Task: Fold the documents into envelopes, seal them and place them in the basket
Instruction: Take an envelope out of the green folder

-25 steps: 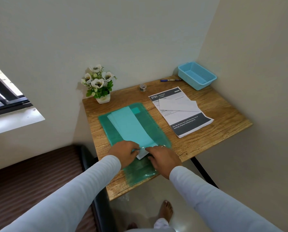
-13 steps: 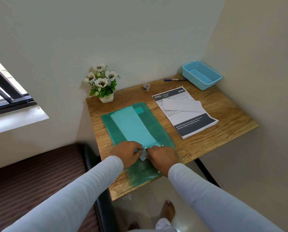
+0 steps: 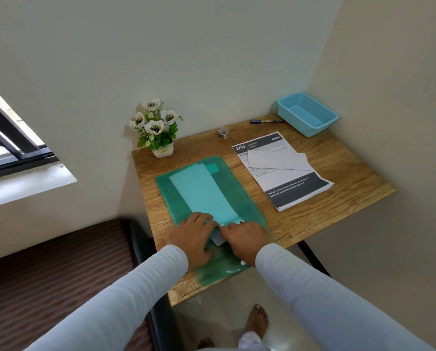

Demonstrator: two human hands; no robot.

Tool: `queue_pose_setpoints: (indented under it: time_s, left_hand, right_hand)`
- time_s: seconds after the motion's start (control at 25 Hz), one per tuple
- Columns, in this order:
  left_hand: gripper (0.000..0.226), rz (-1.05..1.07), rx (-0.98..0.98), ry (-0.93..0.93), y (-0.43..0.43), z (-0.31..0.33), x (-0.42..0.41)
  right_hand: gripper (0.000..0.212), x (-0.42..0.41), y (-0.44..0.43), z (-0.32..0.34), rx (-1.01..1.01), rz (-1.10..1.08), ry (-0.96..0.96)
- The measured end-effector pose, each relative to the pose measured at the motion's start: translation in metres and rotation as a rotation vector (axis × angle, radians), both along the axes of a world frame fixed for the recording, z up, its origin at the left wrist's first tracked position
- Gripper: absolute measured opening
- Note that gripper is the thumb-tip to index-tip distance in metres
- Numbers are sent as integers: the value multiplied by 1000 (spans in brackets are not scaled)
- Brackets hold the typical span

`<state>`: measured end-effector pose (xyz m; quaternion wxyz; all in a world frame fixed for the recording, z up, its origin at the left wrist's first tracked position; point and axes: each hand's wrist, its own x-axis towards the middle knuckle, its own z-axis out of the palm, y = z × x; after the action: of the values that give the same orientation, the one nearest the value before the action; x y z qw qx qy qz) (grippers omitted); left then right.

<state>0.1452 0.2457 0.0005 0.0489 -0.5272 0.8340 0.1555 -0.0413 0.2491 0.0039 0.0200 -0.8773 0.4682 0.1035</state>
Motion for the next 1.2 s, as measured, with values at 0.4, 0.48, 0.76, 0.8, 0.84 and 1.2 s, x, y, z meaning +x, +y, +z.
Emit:
queue_pose_setpoints:
  time_s: [0.4,0.48,0.76,0.8,0.84,1.2]
  left_hand:
    - [69,98,-17,-30,1,-7,-8]
    - [64,112,-41,-32,1,-7,-10]
    - [62,124,-49,-27,1,-6,-12]
    - [62,123,-50,-25,1,-6,-12]
    - [62,123,-48,-25,1,-6,-11]
    - [61,118,-58,-28,0,-3,-14]
  right_hand:
    - [13,-26,16,7,-92,27,-219]
    - [11,-27,17,3,-116,36,-203]
    - [23,-26,14,-1,-73,-25,-184]
    - [13,-27,14,1,-47,-39,-247]
    - [11,-29,14,4,-7,-59,-320]
    - [12,-44,19,15,149,-266,-409]
